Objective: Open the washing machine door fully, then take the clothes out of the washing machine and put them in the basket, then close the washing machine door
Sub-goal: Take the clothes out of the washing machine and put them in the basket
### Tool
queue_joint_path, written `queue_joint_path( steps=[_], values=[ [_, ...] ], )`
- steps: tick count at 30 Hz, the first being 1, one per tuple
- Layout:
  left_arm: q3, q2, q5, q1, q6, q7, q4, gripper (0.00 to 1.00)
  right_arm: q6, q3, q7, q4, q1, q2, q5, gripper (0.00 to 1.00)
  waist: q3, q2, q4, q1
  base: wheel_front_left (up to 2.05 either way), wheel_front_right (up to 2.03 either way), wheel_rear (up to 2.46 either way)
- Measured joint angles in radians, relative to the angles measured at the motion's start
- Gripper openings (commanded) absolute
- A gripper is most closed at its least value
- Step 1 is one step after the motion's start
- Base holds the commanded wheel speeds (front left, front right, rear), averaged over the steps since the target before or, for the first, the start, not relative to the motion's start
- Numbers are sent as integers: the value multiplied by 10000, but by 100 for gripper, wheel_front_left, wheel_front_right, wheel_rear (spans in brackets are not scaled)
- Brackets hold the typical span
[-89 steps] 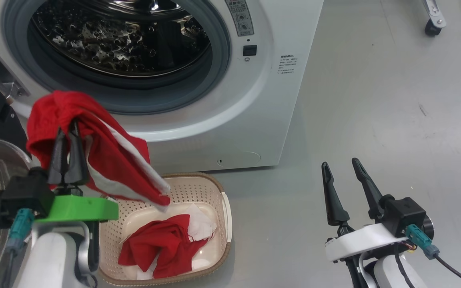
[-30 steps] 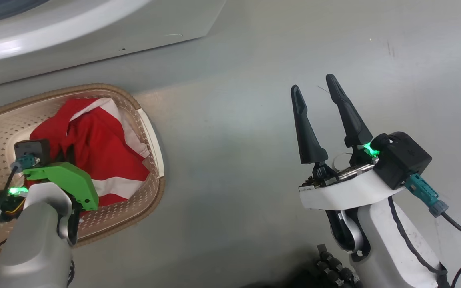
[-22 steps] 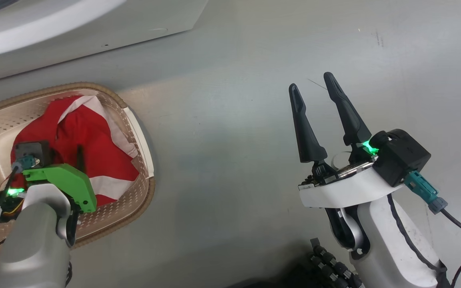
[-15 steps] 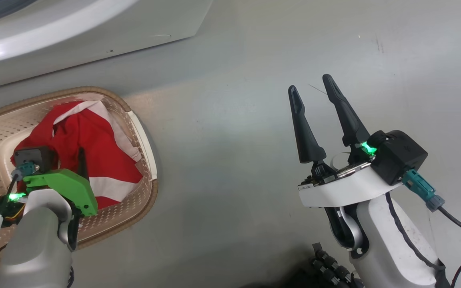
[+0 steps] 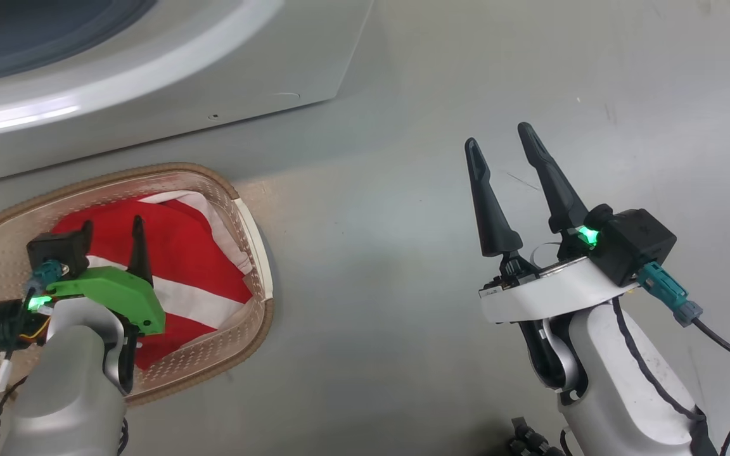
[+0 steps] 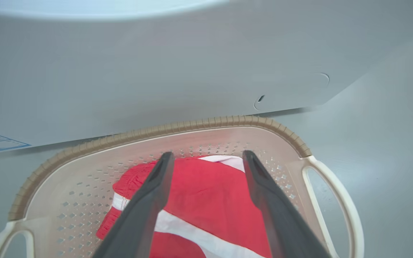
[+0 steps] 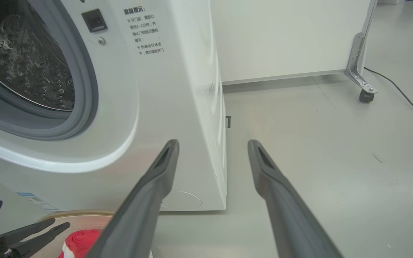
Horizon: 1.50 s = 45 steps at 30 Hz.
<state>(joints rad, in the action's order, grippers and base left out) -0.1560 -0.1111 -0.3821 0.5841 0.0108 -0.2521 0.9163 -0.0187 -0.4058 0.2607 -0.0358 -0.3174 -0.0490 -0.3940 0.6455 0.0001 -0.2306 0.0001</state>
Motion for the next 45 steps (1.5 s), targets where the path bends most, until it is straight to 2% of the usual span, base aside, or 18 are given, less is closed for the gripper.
queue_joint_path(
  steps=[6, 13, 23, 32, 45],
  values=[
    [136, 130, 56, -119, 0, -48, -635, 100, 0, 328, 0, -203, 106, 0, 128, 100, -590, 0, 246, 0, 0, 0, 0],
    [387, 320, 449, -338, -8, -46, -2661, 100, -2, 848, 0, -514, 541, -2, 483, 100, -1316, 0, 681, 0, 0, 0, 0],
    [355, 606, 704, -1692, -4, -46, -4391, 100, -2, 1465, 0, -675, 1217, -86, 851, 100, -2582, 0, 1413, -1, 0, 0, 0],
    [322, 629, 936, -2822, -4, -44, -5388, 100, 77, 1590, 0, -731, 1797, -73, 976, 100, -3602, 0, 1941, -1, 0, 0, 0],
    [288, 633, 1011, -4462, -65, -44, -6195, 100, 77, 1770, 0, -754, 2767, -35, 978, 100, -4926, 0, 2352, -1, 0, 0, 0]
  ],
)
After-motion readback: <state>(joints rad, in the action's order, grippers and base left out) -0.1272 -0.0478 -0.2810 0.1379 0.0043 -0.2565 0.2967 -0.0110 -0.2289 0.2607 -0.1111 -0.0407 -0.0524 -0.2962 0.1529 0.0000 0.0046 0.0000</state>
